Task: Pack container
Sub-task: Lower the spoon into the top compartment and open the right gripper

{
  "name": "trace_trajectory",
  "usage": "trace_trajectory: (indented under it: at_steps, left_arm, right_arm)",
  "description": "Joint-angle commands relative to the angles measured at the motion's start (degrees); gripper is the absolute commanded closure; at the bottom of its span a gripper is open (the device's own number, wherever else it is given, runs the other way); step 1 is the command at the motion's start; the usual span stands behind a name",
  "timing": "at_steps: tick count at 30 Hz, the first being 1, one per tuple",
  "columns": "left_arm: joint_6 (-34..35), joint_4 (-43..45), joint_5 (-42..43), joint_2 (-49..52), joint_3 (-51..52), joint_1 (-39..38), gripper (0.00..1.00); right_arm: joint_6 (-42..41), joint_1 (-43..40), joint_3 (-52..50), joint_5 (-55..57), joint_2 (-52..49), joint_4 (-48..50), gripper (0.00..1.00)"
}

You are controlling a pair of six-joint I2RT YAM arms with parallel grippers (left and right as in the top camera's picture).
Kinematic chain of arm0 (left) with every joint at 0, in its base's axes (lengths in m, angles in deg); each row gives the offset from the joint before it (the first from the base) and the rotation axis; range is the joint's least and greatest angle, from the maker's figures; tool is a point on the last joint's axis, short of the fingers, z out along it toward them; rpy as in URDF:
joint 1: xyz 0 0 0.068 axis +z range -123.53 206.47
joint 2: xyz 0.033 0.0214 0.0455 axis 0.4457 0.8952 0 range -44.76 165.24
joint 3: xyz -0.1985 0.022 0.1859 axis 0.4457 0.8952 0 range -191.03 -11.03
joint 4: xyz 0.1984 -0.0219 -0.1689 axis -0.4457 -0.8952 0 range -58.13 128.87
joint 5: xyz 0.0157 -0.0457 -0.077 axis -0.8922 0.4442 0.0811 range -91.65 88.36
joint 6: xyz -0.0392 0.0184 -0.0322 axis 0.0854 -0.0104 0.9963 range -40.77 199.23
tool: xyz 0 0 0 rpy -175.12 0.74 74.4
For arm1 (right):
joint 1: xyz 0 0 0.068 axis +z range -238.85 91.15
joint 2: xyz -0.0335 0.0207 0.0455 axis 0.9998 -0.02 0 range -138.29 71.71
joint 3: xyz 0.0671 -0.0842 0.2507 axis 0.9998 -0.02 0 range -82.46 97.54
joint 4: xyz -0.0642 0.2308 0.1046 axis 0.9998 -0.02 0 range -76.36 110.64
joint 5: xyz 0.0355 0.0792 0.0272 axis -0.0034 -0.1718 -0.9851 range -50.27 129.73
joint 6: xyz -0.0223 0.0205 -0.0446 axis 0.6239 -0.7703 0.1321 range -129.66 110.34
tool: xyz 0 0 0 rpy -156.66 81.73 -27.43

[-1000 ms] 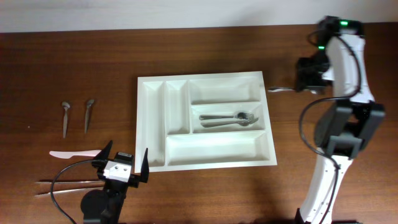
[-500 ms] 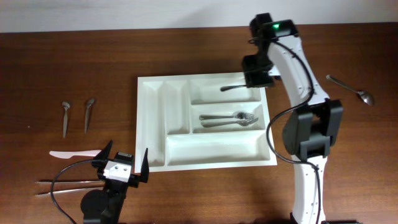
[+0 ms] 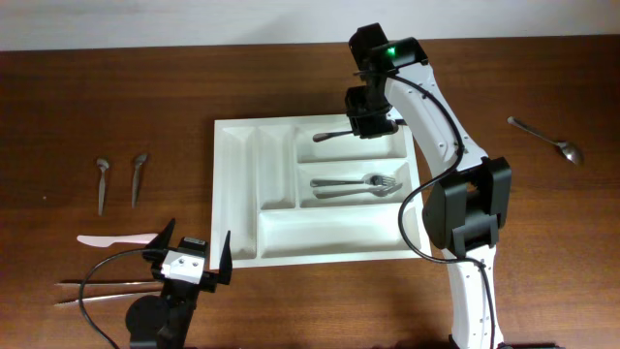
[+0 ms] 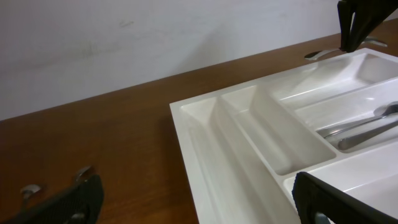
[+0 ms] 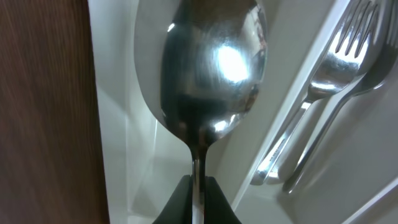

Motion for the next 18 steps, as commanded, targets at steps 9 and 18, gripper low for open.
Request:
trace_trajectory:
  at_steps: [9,18]
  left_arm:
    - [-0.9,0.2,-0.4,-0.4,0.4,0.2,0.01]
    - [-0.9,0.2,-0.4,-0.4,0.4,0.2,0.01]
  right_arm:
    - [-2.0,0.1,0.9,4.8,-0.6,0.5,0.38]
    - [1.6,-7.5,0.9,9.3,-0.6,1.3,0.06]
